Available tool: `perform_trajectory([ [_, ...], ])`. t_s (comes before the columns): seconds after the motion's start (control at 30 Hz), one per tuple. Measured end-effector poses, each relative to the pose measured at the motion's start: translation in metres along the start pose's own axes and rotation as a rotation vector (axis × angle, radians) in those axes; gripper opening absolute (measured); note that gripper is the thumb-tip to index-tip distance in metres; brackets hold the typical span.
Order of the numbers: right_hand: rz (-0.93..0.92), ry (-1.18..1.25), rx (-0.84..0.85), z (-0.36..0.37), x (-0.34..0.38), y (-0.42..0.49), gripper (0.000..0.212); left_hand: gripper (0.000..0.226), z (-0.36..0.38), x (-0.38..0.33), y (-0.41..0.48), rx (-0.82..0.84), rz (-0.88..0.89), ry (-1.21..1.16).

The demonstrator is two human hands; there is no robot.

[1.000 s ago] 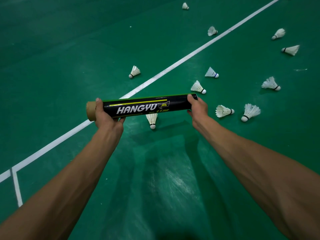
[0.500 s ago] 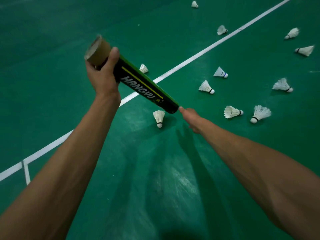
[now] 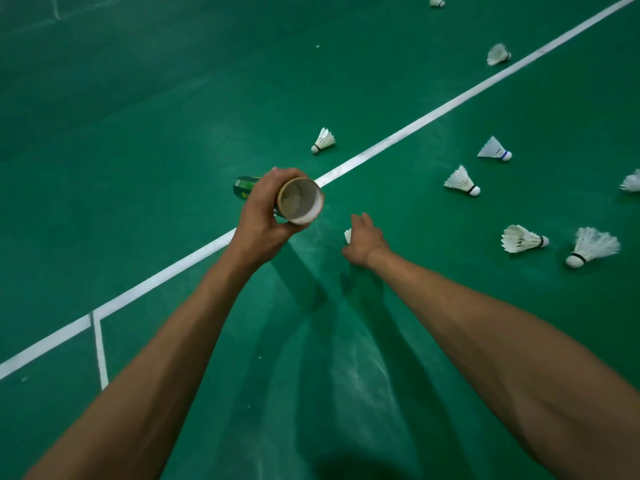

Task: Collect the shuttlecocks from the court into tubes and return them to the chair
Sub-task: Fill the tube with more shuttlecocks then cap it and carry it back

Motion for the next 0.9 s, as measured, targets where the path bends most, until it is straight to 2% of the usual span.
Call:
perform_trajectory([
  [0.1,0.02,-0.103,0.077,0.019,-0.002,0.01,0.087,0.051,0.0,0.019,-0.013,0.019,-0.005,0.075],
  [0.17,0.018,-0.162,0.059,0.029,-0.005,0.013,0.081,0.052,0.0,0.03,-0.018,0.015,-0.03,0.105],
  [0.27,0.005,-0.211,-0.136,0.032,-0.007,0.012,0.056,0.053,0.0,0.039,-0.022,-0.004,-0.059,0.142],
  [0.4,0.039,-0.047,-0.165,0.031,-0.011,0.009,0.019,0.057,0.004,0.042,-0.023,-0.033,-0.092,0.193],
  [0.47,0.038,0.265,-0.309,0.012,-0.006,0.0,0.017,0.059,0.005,0.04,-0.022,-0.06,-0.119,0.207],
  [0.57,-0.059,0.686,-0.678,-0.04,0.011,-0.036,0.019,0.062,0.005,0.039,-0.019,-0.117,-0.146,0.243],
  [0.63,-0.169,0.724,-0.852,-0.07,0.024,-0.065,0.021,0.062,0.004,0.036,-0.016,-0.148,-0.151,0.275],
  [0.7,-0.28,0.667,-0.939,-0.09,0.04,-0.095,0.019,0.061,0.005,0.03,-0.012,-0.163,-0.15,0.299],
  [0.8,-0.423,0.569,-0.95,-0.097,0.058,-0.122,0.016,0.057,0.008,0.018,-0.007,-0.179,-0.138,0.304],
  [0.9,-0.493,0.454,-0.747,-0.083,0.072,-0.119,0.017,0.056,0.013,0.003,0.0,-0.186,-0.132,0.294],
])
Point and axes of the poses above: each hand's wrist, its own y-axis towards the middle knuckle, its own z-axis out of the palm, x = y × z, the point moved 6 cm from there along y, towards the middle knuckle, and after that the axes turned 7 degrees about -y, right-handed, at the moved point
